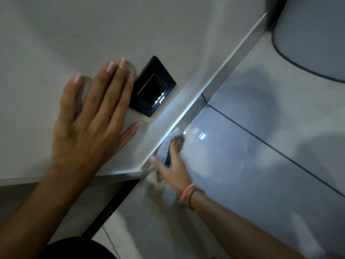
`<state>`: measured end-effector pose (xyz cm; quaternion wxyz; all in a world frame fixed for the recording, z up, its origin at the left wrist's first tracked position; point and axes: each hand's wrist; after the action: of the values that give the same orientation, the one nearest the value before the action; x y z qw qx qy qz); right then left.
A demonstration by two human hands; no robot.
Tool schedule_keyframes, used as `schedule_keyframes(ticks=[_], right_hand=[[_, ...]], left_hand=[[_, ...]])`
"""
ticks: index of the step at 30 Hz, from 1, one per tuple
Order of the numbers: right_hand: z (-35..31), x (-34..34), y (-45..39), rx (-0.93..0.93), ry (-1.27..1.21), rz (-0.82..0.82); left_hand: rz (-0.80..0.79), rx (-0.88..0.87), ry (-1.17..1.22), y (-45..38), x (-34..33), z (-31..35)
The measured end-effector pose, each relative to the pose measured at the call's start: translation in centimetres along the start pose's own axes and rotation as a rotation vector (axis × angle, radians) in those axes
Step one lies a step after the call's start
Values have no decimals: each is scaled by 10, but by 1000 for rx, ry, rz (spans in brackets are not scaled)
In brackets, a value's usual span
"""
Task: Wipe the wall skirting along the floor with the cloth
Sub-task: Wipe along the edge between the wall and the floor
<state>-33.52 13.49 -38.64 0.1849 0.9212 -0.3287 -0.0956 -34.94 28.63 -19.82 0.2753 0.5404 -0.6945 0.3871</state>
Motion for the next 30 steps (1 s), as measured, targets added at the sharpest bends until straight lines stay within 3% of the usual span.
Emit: schedule_keyframes(ticks=[3,6,11,15,17,20,22,24,27,30], right_hand=[[8,-20,14,-1,55,-133],[2,18,-6,9,-9,-112],[-16,77,-51,57,-15,160],[-13,35,-50,87,-86,333],[7,-16,-23,59,-72,242],[35,-88,26,1,-37,-27],[35,-92,34,2,-33,-81],[18,-56,9,17,-100,51],[-17,38,-59,-1,-55,448],[-29,69,-73,65,-184,449]], left_hand=[[7,18,53,8,-5,-7],[6,12,80,6,-6,-9],[18,-26,-46,7,-7,-8],[-10,1,70,6,-9,-9],[-3,16,95,7,-12,-6],[19,30,97,9,-13,-3],[14,43,103,10,-12,-3],[-2,40,105,10,-10,-3],[21,3,36,8,-6,0],[66,-19,-31,6,-6,0]])
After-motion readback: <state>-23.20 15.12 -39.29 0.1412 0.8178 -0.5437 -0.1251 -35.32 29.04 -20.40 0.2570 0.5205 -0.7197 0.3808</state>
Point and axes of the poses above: each hand's wrist, its own y-axis away from the middle knuckle, its own x-axis out of the back of the hand, z = x × y, and after that the axes turned 9 degrees about y, right-handed
